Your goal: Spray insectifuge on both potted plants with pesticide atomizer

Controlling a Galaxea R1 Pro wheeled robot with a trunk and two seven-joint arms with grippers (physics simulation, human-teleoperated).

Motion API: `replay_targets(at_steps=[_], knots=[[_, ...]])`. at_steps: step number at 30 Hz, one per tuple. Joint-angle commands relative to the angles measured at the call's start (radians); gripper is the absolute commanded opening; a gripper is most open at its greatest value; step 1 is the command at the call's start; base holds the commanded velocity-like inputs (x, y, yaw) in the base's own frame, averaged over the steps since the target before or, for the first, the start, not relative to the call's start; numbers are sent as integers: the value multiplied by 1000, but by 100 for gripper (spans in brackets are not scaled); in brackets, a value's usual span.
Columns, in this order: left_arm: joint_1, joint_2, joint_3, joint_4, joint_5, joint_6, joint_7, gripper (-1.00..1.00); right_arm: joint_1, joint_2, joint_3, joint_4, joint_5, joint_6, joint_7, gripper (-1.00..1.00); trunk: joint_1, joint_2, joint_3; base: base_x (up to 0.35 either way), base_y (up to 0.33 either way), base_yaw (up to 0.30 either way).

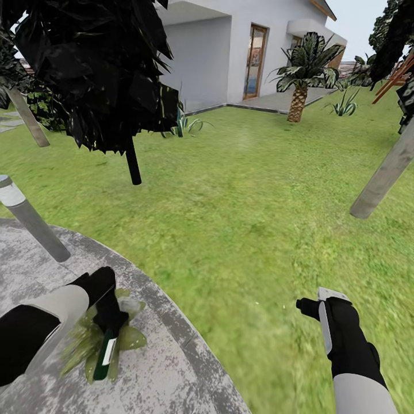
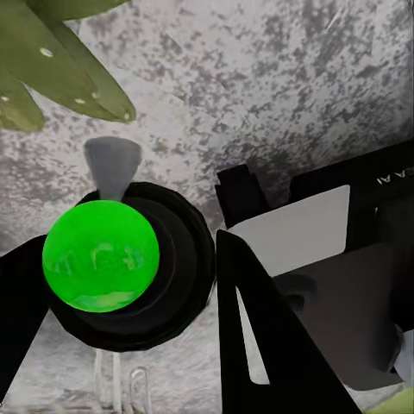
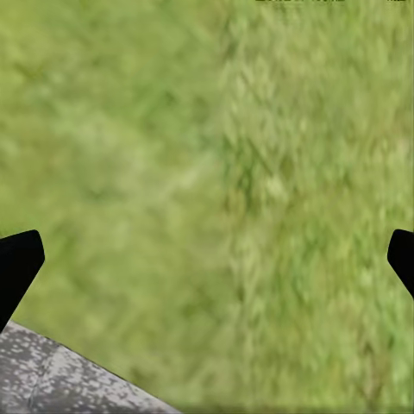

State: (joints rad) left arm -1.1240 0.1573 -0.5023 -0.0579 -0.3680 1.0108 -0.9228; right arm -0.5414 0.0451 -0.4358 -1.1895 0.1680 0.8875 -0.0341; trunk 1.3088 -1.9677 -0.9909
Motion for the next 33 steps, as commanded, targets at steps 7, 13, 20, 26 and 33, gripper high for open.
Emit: replay_targets(at_steps=[7,13,20,26,33], knots=[[29,-2,4,-7,-7,4,-10,-100,-1,1,-2,-1,10,4,2,100,0,0,-4,0,0,151],[74,0,2,-9,-11,3,-7,-100,-1,1,-2,0,10,4,2,100,0,0,-9,0,0,166],[82,1,2,-10,-11,2,-7,-100,-1,1,-1,-1,10,4,2,100,0,0,-10,0,0,26],[104,2,2,-6,-10,2,-7,-100,-1,1,-1,-1,10,4,2,100,0,0,-11,0,0,151],[114,1,2,-7,-9,2,-8,-100,-1,2,-1,1,10,4,2,100,0,0,-14,0,0,269]])
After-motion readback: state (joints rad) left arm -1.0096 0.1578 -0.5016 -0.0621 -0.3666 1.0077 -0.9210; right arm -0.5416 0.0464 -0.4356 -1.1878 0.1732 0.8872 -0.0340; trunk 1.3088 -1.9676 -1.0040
